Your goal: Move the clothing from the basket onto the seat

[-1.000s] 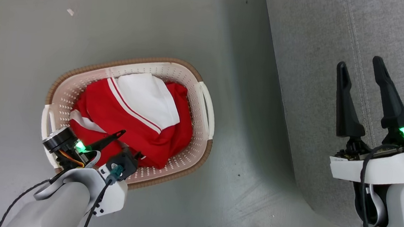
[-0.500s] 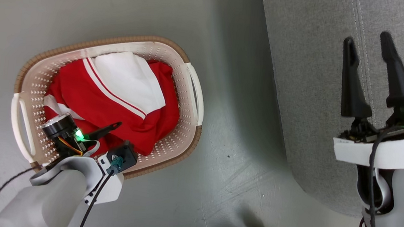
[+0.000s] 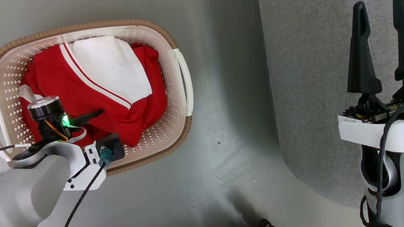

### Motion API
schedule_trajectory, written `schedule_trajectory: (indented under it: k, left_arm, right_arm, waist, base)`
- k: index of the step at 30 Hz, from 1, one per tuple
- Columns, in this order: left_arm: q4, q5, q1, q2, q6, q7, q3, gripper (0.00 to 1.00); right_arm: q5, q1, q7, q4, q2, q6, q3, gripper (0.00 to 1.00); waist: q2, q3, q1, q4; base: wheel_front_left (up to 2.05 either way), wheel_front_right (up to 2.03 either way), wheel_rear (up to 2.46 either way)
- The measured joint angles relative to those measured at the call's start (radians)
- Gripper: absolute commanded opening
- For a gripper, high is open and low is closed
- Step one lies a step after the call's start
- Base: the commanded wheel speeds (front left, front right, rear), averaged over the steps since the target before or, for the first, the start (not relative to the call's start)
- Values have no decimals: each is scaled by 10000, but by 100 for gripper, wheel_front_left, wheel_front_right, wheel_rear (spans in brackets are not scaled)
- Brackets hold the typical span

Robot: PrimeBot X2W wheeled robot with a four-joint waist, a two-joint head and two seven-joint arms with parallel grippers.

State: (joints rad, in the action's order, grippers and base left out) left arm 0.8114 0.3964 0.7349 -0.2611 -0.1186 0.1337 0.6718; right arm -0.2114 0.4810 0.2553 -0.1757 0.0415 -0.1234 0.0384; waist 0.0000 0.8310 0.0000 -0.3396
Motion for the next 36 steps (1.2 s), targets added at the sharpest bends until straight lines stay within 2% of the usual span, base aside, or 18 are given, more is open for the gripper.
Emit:
schedule_trajectory:
  k: [8,17,24,25,26,27,28,36]
  left_arm:
    - [474,125,315,-56,23,-105,-25,100]
    - [541,221,791,82,477,-42,-117,100]
    - [945,293,925,73,606,-92,-138,100]
    - [978,278,954,86,616,-92,-157,46]
    - [1007,259,979,109,637,-90,-192,46]
    - [1039,234,993,138,652,-90,-238,19]
    - [1074,174,999,176,681,-90,-278,0]
    - [1101,-410,1005,495,811,280,-717,0]
  right_arm:
    - [-169,35,0,81,0,0,54,100]
    - [-261,223,0,146,0,0,125,100]
    - [-265,431,0,171,0,0,171,100]
    - [-265,434,0,174,0,0,173,100]
    - [-267,439,0,180,0,0,173,100]
    - [-267,453,0,188,0,0,173,100]
    - [-267,482,0,198,0,0,171,100]
    - [-268,610,0,267,0,0,94,100]
  waist:
    - [0,344,0,-215]
    - [0,671,0,-425]
    - [0,857,0,-521]
    - [0,877,0,-530]
    - [0,897,0,-539]
    - [0,914,0,-546]
    - [0,928,0,-551]
    - [0,926,0,-521]
  base:
    - [0,0,0]
    - [0,0,0]
    - [0,0,0]
    - [0,0,0]
    - [0,0,0]
    - [0,0,0]
    - [0,0,0]
    - [0,0,0]
